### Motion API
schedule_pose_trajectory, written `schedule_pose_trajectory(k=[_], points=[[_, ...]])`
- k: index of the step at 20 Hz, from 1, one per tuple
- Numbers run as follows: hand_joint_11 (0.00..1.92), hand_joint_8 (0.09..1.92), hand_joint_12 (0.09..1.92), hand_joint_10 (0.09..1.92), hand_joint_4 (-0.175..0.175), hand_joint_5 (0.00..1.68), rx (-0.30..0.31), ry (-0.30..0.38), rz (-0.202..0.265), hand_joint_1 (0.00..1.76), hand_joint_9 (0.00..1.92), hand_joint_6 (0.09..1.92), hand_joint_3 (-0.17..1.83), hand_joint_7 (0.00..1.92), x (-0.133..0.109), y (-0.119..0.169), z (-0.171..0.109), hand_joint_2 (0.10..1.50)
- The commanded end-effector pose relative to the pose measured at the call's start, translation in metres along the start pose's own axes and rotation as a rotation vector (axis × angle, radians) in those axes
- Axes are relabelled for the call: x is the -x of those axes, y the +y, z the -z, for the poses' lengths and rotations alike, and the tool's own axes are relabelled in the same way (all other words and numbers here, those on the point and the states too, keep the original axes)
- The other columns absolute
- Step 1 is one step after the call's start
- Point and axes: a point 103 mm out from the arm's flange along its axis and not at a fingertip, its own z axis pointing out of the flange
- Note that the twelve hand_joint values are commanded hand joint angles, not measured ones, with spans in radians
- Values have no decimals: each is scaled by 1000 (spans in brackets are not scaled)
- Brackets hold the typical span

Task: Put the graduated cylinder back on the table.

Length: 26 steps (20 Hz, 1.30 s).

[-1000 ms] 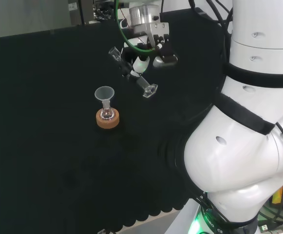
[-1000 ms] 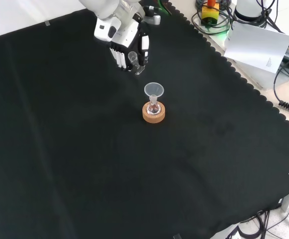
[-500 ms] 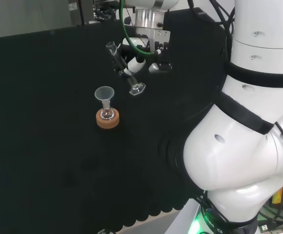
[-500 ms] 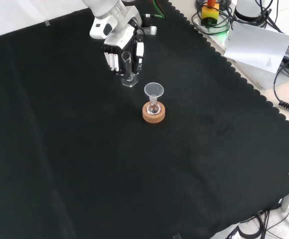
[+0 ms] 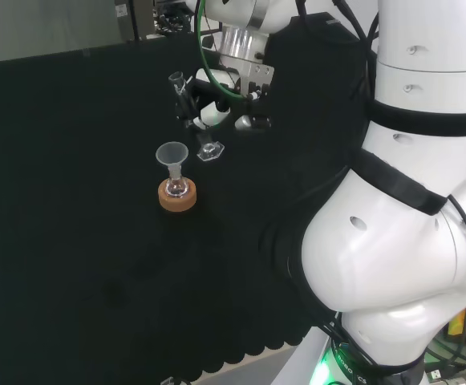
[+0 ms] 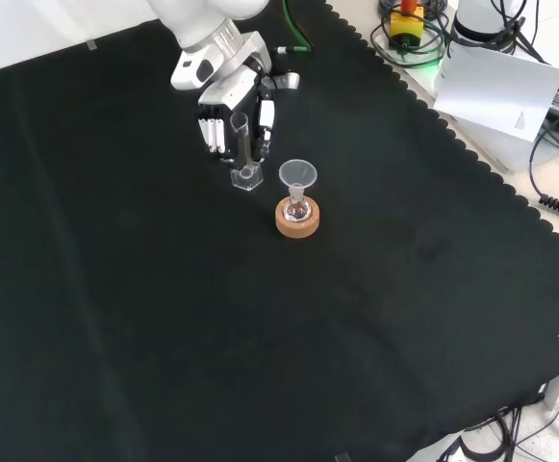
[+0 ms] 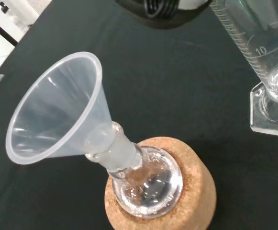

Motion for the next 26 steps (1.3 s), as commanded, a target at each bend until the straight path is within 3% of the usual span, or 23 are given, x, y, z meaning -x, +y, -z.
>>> schedule_pose_trajectory(k=[1, 26], points=[[1142, 1135, 702, 256, -117, 983, 90, 57, 33, 1364, 1392, 792, -6, 932, 7, 21, -21, 1140], [1124, 1167, 723, 244, -123, 977, 214, 134, 45, 1359, 1369, 799, -2, 909, 46, 42, -45, 1149]])
